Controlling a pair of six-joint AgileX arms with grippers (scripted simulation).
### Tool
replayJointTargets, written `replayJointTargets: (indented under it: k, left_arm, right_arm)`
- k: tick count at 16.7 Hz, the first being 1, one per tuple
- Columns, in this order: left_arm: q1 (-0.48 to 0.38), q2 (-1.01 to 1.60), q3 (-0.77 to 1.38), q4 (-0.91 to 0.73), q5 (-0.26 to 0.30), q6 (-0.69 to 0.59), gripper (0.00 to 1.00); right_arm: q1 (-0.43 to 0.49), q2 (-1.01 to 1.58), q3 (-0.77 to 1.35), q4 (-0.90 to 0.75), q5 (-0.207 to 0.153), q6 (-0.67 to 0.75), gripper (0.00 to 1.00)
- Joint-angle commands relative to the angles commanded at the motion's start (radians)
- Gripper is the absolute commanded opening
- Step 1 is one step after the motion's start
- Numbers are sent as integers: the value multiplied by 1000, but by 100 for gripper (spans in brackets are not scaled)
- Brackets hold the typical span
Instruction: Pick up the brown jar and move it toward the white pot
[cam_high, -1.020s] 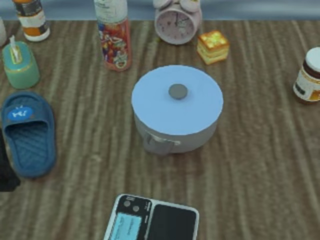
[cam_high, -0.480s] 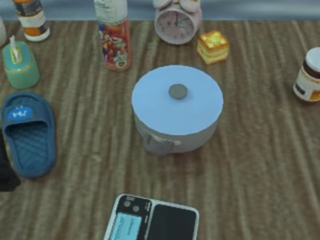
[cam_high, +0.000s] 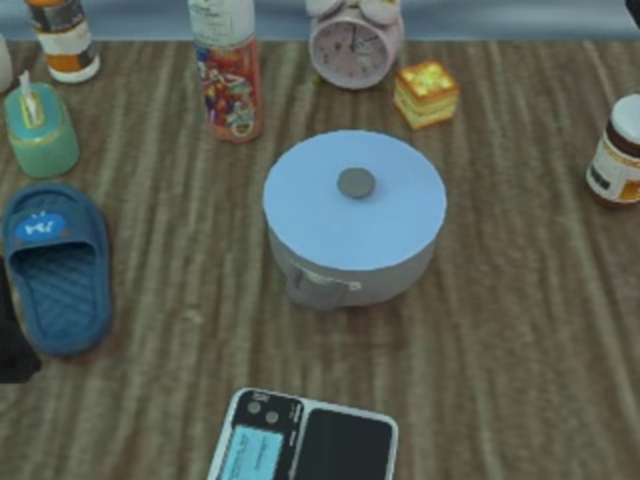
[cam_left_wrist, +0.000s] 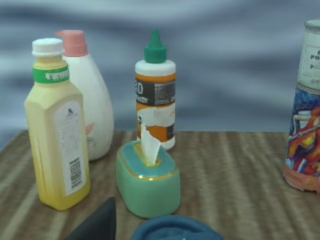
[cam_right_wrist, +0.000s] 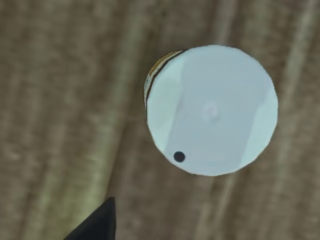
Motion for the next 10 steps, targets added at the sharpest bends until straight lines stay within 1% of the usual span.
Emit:
replayJointTargets:
  k: [5, 8, 10]
  left_arm:
    - [0, 0, 0, 0, 0, 0, 100]
    - [0, 0, 0, 0, 0, 0, 100]
    - [0, 0, 0, 0, 0, 0, 100]
  right_arm:
    - [5, 339, 370, -203, -1, -52, 100]
    - [8, 453, 503, -269, -2, -70, 100]
    - [8, 488, 544, -288, -2, -76, 100]
